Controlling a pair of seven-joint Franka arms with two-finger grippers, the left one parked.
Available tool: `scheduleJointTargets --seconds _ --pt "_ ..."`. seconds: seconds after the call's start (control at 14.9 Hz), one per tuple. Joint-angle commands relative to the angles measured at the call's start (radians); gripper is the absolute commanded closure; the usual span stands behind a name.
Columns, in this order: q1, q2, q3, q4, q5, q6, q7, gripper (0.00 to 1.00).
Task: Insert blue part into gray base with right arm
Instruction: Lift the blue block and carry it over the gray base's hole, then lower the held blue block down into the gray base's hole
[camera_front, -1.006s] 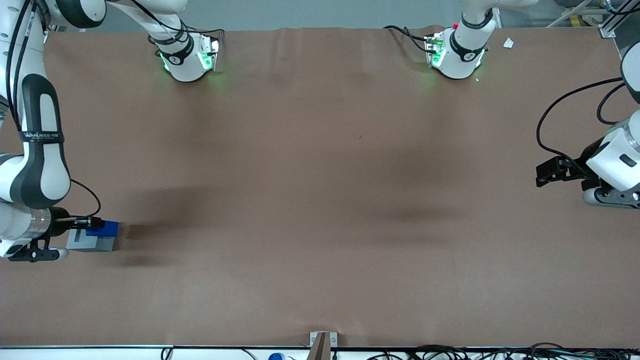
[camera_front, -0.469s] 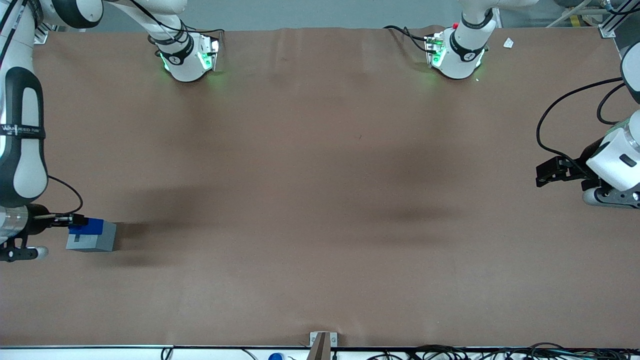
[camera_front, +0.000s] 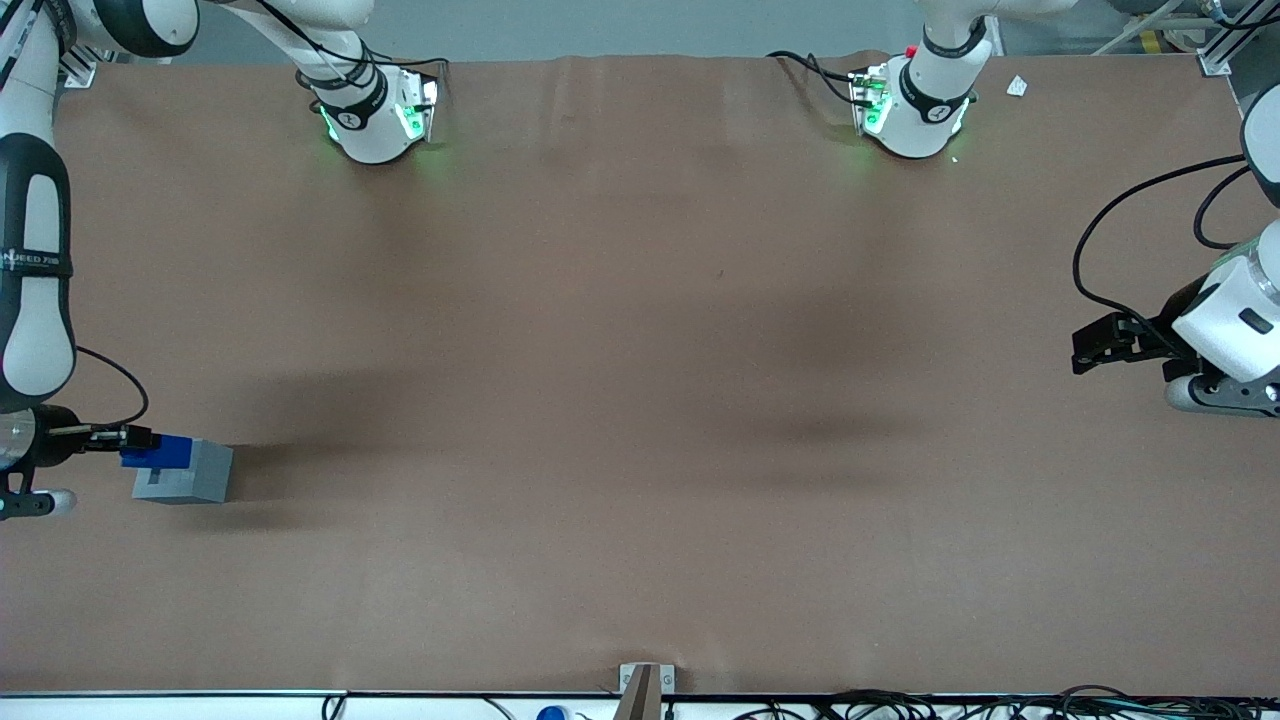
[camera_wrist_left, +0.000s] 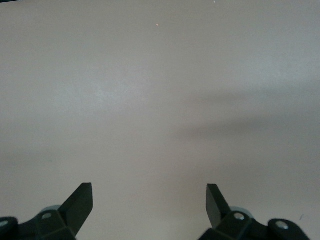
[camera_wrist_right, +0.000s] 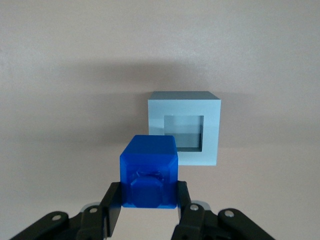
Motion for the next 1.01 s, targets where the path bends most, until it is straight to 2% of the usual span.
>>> scheduleJointTargets --seconds 0.0,0.2,0.94 --pt "-0.014 0.012 0.011 0.010 -0.007 0.028 -0.013 0.76" --pt "-0.023 0.018 0.011 0.007 -0.009 0.078 -0.034 0.76" --pt "-0.036 0.038 0.011 0.002 -0.009 0.079 -0.056 0.76"
